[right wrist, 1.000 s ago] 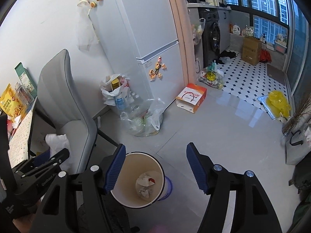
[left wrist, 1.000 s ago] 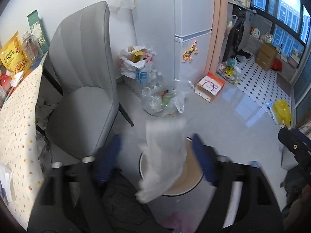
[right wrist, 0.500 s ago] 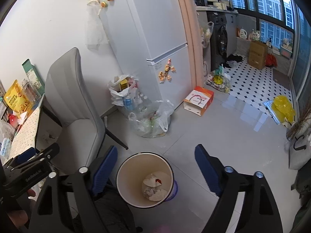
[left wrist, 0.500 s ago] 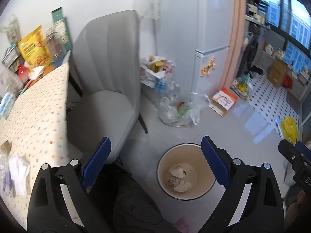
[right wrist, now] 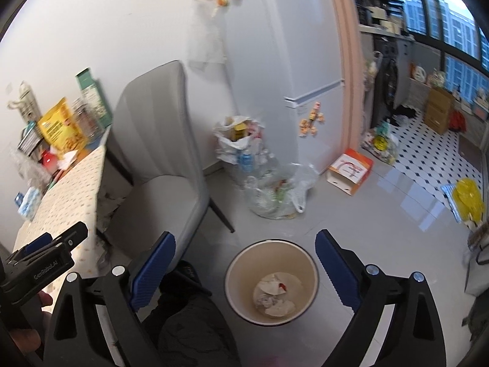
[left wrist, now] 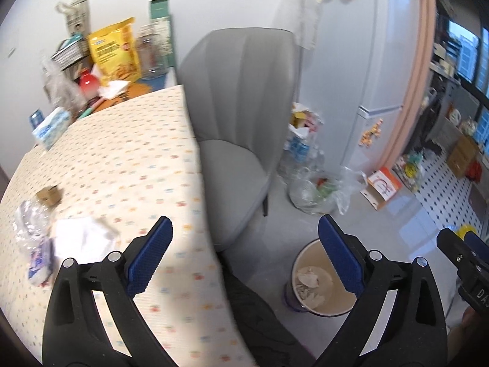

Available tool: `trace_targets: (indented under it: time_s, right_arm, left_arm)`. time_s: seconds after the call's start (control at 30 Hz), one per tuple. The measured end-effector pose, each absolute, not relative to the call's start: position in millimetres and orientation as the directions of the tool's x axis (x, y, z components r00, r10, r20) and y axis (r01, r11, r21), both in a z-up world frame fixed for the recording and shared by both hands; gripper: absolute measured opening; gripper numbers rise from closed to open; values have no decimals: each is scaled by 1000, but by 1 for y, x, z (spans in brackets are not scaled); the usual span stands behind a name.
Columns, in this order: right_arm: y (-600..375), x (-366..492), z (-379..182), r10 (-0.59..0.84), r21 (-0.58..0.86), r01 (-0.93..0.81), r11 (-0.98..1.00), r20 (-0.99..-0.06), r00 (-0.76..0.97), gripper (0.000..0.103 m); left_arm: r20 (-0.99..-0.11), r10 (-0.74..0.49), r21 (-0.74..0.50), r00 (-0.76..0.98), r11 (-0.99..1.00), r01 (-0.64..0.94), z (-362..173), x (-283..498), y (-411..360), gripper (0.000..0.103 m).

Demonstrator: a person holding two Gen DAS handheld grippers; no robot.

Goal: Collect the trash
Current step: 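Move both tools back over the table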

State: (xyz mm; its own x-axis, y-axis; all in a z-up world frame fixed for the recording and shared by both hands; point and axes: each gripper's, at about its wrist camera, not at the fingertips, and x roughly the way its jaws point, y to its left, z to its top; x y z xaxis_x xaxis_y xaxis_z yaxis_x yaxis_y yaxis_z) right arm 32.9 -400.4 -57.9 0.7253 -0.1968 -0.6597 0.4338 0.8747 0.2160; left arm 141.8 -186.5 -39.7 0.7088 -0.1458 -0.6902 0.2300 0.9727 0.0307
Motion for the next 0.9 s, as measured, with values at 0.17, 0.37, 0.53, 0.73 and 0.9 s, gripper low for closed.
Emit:
trace_targets:
  time_s: [0.17,0.37,0.53,0.73,0.9]
  right_arm:
    - [-363,44,-46,-168,196,371,908,-641,749,94]
    - [-320,58,-37,-119,182,298,937,-636,763,95]
    - [-282,66,-28,-82,165,234,958,-625,776,95]
    - [-244,76,-20,-43,149,172,974,-621,783,95]
    - [-214,87,-16,-10,142,126,982,-622,783,95]
  left_arm:
    - [-677,-118,9,726,986,168,-35,140,-144,95]
    - [-666,-76,-8,742,996,94,-30,138,-96,95]
    - [-661,-43,-31,749,999,30,-28,137,-55,95]
    - [-659,-3,-42,752,999,-33,-27,136,-12,95]
    - [-662,34,-52,749,995,-91,-28,136,23,95]
